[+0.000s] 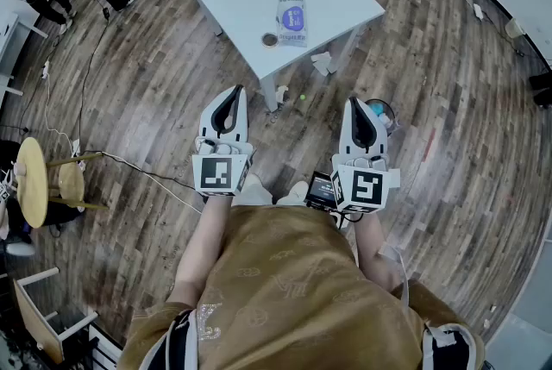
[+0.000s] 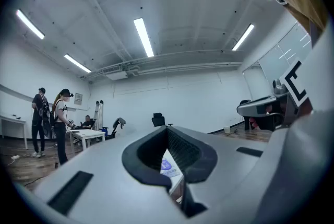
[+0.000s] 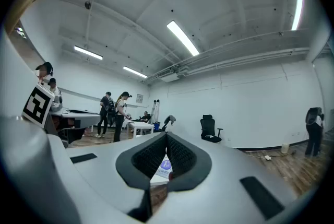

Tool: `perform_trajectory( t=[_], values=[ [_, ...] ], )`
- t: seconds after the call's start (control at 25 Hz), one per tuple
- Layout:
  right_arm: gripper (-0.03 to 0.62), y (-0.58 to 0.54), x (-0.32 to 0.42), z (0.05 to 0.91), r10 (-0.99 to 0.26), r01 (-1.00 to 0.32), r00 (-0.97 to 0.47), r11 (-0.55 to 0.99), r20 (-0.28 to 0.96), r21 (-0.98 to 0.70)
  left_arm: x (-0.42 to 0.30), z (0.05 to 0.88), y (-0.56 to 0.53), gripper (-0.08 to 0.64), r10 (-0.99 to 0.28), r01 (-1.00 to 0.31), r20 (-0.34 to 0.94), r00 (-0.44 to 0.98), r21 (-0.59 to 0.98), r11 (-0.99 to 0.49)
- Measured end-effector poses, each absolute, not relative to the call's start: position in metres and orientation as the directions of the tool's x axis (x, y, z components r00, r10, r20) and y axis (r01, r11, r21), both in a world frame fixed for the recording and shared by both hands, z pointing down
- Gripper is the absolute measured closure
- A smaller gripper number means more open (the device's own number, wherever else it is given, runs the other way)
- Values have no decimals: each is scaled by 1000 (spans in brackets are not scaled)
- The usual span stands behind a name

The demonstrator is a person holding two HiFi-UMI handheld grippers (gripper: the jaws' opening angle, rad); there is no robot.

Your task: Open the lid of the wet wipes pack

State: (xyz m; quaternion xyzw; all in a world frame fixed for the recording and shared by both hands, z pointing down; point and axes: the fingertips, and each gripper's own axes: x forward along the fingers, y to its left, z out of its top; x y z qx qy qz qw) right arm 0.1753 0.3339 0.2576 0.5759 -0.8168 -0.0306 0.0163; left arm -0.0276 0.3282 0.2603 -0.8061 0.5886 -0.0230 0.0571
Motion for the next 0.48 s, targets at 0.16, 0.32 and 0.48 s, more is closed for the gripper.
perform_trajectory(
  t=[0.16, 0.32, 0.48],
  values=[
    [583, 335, 178, 259, -945, -943, -328, 327, -7, 68, -29, 261, 328, 558, -952, -947, -30, 303, -118, -298],
    [583, 327, 179, 262, -946, -944, -324, 323, -4, 66, -29, 263, 319, 558, -952, -948, -31, 303, -111, -298],
    [583, 309, 173, 265, -947, -946, -320, 320, 5, 61, -31, 267, 298, 558, -951, -948, -32, 307, -99, -303]
  ],
)
